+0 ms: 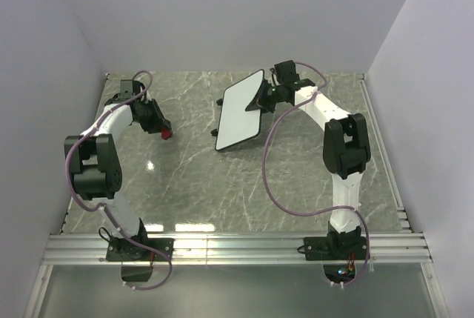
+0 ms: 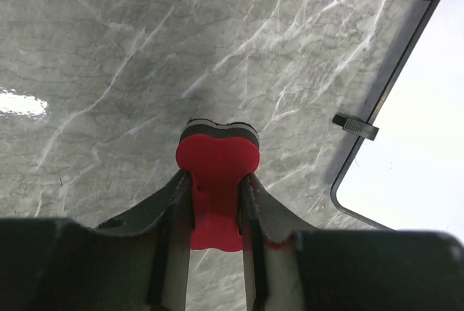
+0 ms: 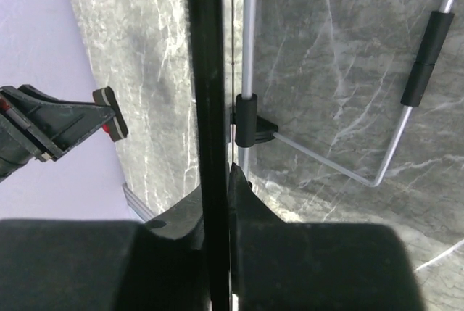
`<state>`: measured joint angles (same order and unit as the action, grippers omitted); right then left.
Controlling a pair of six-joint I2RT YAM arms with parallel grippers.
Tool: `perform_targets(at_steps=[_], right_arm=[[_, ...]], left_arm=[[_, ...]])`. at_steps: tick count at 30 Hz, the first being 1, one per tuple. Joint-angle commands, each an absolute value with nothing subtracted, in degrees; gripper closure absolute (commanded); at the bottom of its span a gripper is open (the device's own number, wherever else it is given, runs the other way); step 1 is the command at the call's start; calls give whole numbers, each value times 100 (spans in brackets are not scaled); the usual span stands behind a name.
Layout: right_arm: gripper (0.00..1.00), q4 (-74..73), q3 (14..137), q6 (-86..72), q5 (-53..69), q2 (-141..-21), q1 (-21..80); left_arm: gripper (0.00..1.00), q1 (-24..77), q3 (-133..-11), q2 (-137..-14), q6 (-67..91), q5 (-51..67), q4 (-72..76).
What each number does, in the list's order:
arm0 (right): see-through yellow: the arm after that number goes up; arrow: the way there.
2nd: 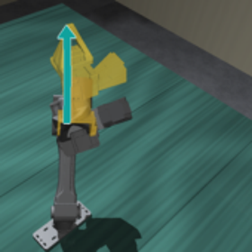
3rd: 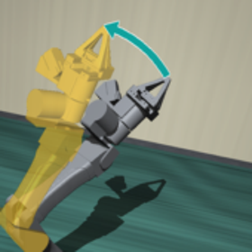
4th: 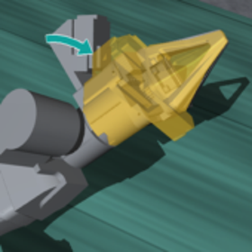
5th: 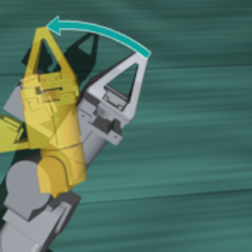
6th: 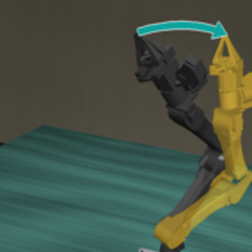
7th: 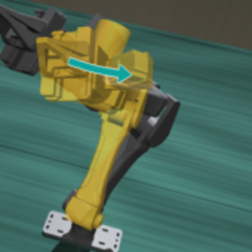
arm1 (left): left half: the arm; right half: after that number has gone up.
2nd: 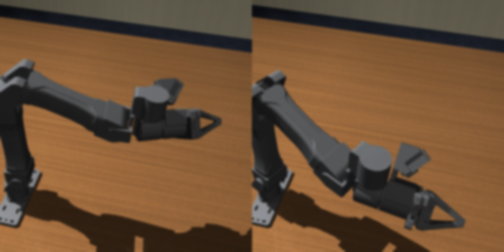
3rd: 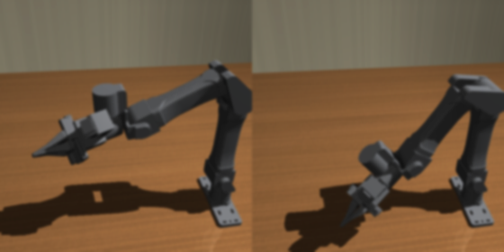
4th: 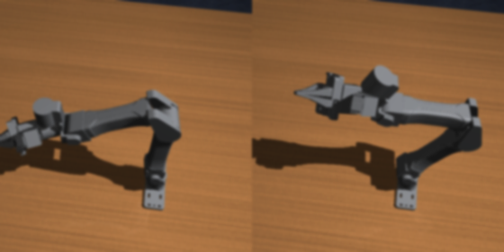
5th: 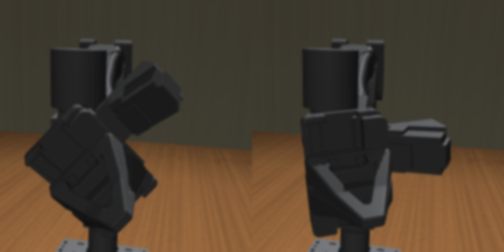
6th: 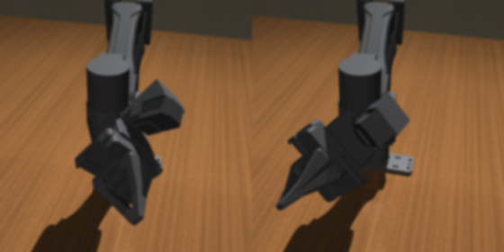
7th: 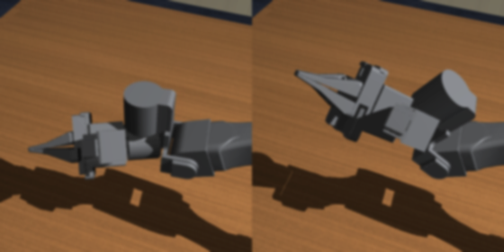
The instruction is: Erase the whiteboard
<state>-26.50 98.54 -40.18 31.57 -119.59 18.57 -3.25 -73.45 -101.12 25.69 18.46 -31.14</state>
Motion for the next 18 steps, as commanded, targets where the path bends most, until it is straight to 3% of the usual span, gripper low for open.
perform_targets(at_steps=[1, 2, 5, 7, 9, 11, 16, 17, 18], right_arm=[[81, -2637, 10063, -3990, 3313, -11724, 2039], [61, -2645, 10098, -3982, 3313, -11733, 2056], [35, -2689, 10169, -3973, 3287, -11725, 2066], [33, -2733, 10186, -3885, 3278, -11672, 2074], [32, -2821, 10204, -3832, 3217, -11558, 2074], [32, -2891, 10187, -3718, 3164, -11392, 2039], [31, -2962, 9697, -3560, 2989, -10777, 1916], [31, -2927, 9573, -3551, 2980, -10645, 1829], [31, -2866, 9432, -3551, 2971, -10391, 1785]], left_arm=[[100, -343, -7462, -10195, 2514, 1714, -3111], [100, -334, -7497, -10221, 2496, 1653, -3137], [100, -343, -7541, -10301, 2435, 1398, -3243], [99, -343, -7532, -10371, 2408, 1092, -3296], [91, -343, -7515, -10441, 2364, 897, -3331], [70, -325, -7480, -10511, 2391, 467, -3366], [39, -281, -7401, -10582, 2417, 18, -3322], [37, -264, -7392, -10599, 2408, 18, -3322], [26, -194, -7392, -10608, 2400, 9, -3340]])
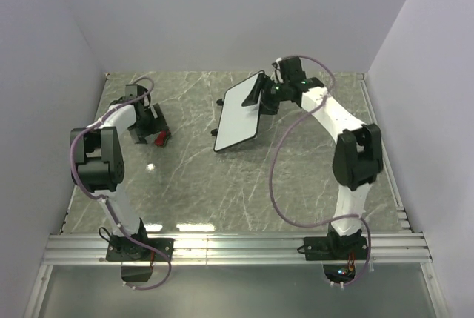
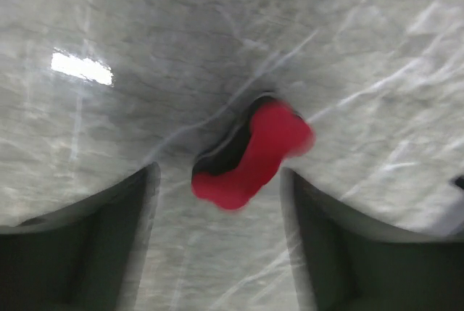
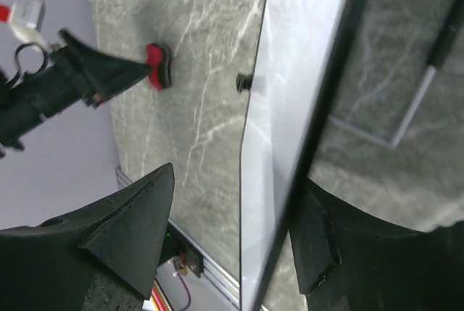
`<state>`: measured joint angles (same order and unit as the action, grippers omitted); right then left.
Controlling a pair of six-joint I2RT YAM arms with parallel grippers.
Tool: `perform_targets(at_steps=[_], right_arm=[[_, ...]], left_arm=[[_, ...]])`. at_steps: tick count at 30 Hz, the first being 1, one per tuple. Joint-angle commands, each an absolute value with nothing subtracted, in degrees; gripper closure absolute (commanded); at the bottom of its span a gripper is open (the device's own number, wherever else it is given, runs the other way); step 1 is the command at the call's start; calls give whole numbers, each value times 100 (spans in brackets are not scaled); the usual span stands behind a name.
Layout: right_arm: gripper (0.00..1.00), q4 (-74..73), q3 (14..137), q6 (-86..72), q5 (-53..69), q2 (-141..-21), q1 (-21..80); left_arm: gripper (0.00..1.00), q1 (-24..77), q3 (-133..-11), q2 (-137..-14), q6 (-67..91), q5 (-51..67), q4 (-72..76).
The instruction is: Erase the whiteboard
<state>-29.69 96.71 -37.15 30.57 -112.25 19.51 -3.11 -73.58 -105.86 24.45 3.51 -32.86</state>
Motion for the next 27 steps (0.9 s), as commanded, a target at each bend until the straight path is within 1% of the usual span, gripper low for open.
perform_targets(at_steps=[1, 9, 14, 18, 22, 27], right_arm=[[31, -2822, 9161, -3551, 2953, -10241, 1767], [27, -2733, 7868, -3296, 2655, -8897, 1609], [26, -2576, 7059, -3164, 2628, -8009, 1608], [26, -2444, 6541, -3076, 2681, -7235, 1608], [17, -2382, 6153, -3129, 2418, -6261, 1608], [16, -2697, 5845, -3226, 2250, -5784, 1608]], left_arm=[[2, -159, -7400, -10643, 2391, -226, -3366], [1, -26, -7541, -10319, 2496, -527, -3577], [1, -26, -7497, -9573, 2435, -238, -3367], [1, -35, -7628, -9019, 2355, 359, -3348], [1, -26, -7945, -8728, 2539, 676, -3568], [1, -26, -7875, -8202, 2786, 817, -3525]])
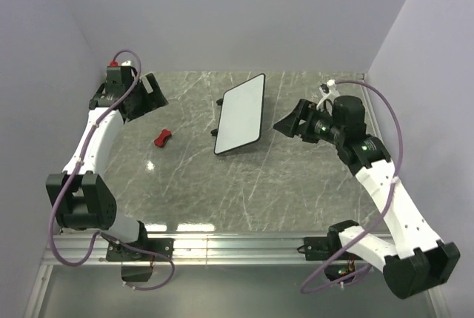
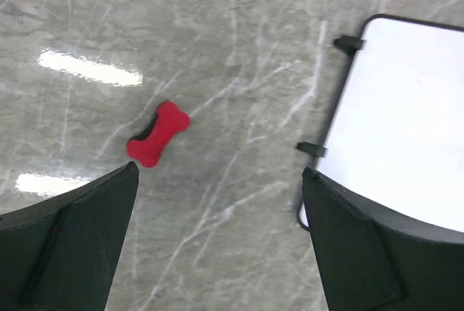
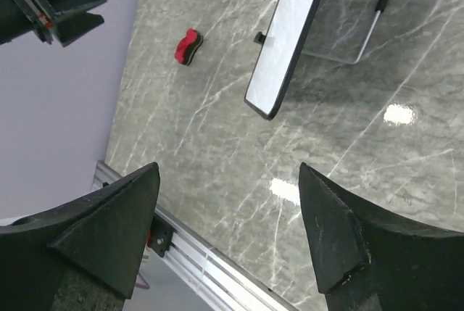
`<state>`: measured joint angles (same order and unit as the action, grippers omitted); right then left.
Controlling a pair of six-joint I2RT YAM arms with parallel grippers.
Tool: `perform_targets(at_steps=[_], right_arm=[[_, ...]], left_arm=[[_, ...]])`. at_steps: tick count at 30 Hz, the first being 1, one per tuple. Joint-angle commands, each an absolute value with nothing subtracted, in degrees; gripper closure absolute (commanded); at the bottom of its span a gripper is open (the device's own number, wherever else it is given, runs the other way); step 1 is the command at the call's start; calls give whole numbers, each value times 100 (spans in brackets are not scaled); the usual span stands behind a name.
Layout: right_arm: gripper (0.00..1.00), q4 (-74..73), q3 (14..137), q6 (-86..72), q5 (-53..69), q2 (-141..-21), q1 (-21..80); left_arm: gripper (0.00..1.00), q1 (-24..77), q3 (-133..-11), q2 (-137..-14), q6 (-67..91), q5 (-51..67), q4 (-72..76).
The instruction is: Erase the whiteboard
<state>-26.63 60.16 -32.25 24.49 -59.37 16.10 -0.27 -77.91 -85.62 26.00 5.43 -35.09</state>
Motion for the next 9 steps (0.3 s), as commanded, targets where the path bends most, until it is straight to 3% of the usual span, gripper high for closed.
perform_targets(at_steps=[1, 9], right_arm=[[16, -2759, 5793, -3226, 2250, -5670, 1608], [16, -2979, 5098, -3331, 2347, -4817, 1617]], left_arm=[[0, -26, -7884, -8148, 2795, 835, -3524], [0, -35, -8016, -7876, 2566, 897, -3709]])
